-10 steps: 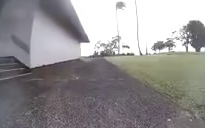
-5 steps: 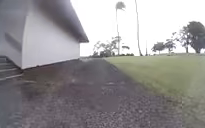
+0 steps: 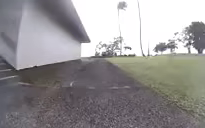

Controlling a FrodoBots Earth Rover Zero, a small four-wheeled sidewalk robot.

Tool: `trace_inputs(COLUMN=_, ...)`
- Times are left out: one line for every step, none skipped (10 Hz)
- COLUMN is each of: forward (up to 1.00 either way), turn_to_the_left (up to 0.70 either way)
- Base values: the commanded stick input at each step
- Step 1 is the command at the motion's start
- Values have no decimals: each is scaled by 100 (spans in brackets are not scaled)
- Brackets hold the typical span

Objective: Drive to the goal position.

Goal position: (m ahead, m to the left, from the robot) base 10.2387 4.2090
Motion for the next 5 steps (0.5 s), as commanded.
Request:
trace_inputs(forward=70, turn_to_the_left=15)
trace_inputs(forward=70, turn_to_the_left=32)
trace_inputs(forward=70, turn_to_the_left=35)
trace_inputs(forward=70, turn_to_the_left=0)
trace_inputs(forward=70, turn_to_the_left=0)
